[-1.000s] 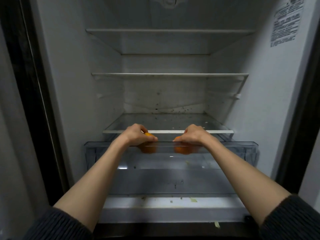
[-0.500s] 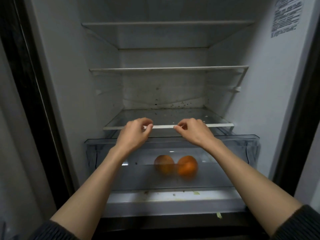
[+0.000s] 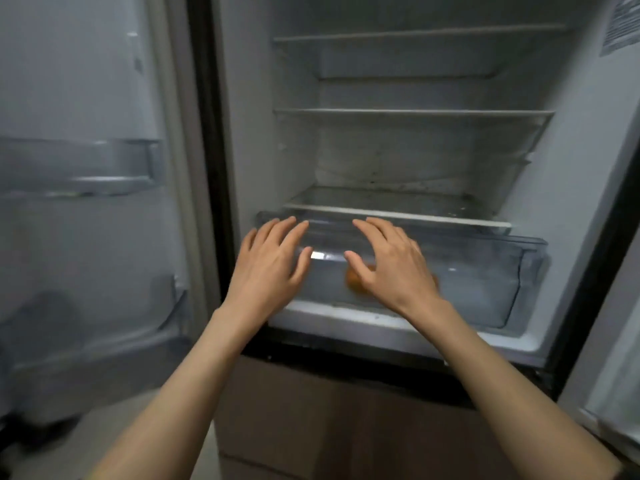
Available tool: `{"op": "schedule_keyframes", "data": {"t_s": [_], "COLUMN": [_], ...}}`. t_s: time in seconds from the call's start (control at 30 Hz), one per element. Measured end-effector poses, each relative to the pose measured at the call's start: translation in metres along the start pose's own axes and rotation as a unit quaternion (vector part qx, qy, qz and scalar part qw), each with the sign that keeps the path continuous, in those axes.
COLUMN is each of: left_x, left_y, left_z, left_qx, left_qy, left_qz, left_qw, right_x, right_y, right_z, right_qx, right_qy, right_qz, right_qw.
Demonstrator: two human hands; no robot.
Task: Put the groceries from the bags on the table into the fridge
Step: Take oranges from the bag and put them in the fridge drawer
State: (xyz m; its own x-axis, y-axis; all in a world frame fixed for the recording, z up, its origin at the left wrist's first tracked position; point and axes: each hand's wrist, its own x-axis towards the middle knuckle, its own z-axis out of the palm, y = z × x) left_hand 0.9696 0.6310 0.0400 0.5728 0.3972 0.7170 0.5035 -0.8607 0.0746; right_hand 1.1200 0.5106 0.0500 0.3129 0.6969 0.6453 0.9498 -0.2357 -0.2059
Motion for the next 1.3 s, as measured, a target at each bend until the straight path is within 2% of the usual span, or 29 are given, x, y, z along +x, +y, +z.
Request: {"op": "schedule_keyframes", "data": {"t_s": [0.17,0.37,0.7,0.87,1.0,1.3], "left_x": [-0.113,-0.235,-0.446,-0.542,-0.603,-0.664], "left_y": [-0.003,-0.029,-0.113,-0.160,-0.190,-0.269], "left_z": [-0.039,-0.117,-0.292,-0.385,-0.435,-0.456], "left_qx": [0.018,0.096,0.202,0.256,0.275,0.241], "left_qy": [-0.064,-0.102,-0.092,-0.088,-0.090,-0.112], "left_qz": [-0.085,-0.192,-0.415,-0.477,-0.523,-0.565], "left_qw": [0.994,0.971,0.882,0.836,0.802,0.781], "right_x": [-0.071,-0.135,-0.218,-0.265,-0.294,-0.301], "right_y": [-0.044,-0.146,-0.402,-0.540,-0.621,-0.722], "right_z": [0.012,0.033,0.069,0.086,0.105,0.162], "right_qx": [0.060,0.096,0.219,0.283,0.310,0.306], "right_qy": [-0.067,-0.178,-0.239,-0.250,-0.274,-0.291], "right_qz": [-0.019,-0.149,-0.336,-0.366,-0.377,-0.379], "right_qw": [0.996,0.968,0.885,0.851,0.829,0.824]}}
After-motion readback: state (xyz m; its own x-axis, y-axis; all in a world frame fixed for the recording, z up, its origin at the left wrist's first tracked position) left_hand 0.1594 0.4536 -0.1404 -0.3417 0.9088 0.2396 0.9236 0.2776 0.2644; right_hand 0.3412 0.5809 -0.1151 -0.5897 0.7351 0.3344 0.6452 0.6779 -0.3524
